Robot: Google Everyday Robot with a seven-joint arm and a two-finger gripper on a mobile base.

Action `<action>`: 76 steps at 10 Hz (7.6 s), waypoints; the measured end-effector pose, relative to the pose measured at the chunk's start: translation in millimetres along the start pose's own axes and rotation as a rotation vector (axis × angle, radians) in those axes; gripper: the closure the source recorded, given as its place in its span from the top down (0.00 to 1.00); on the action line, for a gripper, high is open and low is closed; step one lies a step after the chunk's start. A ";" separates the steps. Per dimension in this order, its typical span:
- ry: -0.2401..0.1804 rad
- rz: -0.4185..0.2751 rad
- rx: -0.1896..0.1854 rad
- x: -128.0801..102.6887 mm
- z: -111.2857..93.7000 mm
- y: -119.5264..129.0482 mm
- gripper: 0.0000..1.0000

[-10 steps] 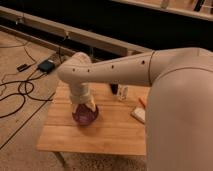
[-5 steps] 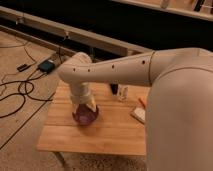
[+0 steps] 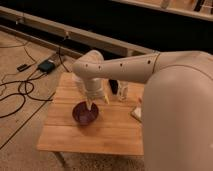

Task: Place the bottle in the ceramic bowl

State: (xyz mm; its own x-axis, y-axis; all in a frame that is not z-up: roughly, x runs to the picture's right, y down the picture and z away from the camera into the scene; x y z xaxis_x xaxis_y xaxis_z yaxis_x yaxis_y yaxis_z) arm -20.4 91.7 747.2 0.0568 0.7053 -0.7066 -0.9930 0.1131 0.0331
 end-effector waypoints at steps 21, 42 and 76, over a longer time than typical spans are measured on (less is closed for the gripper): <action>-0.121 -0.054 -0.018 -104.7 57.3 -158.4 0.65; -0.276 -0.131 -0.262 -179.8 52.9 -149.4 0.00; 0.017 -0.343 -0.366 -60.3 57.8 84.5 0.80</action>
State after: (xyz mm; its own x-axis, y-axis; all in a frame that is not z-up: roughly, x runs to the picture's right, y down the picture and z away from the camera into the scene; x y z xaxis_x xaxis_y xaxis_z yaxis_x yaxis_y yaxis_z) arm -101.8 99.2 833.5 0.3881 0.6587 -0.6446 -0.8885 0.0815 -0.4516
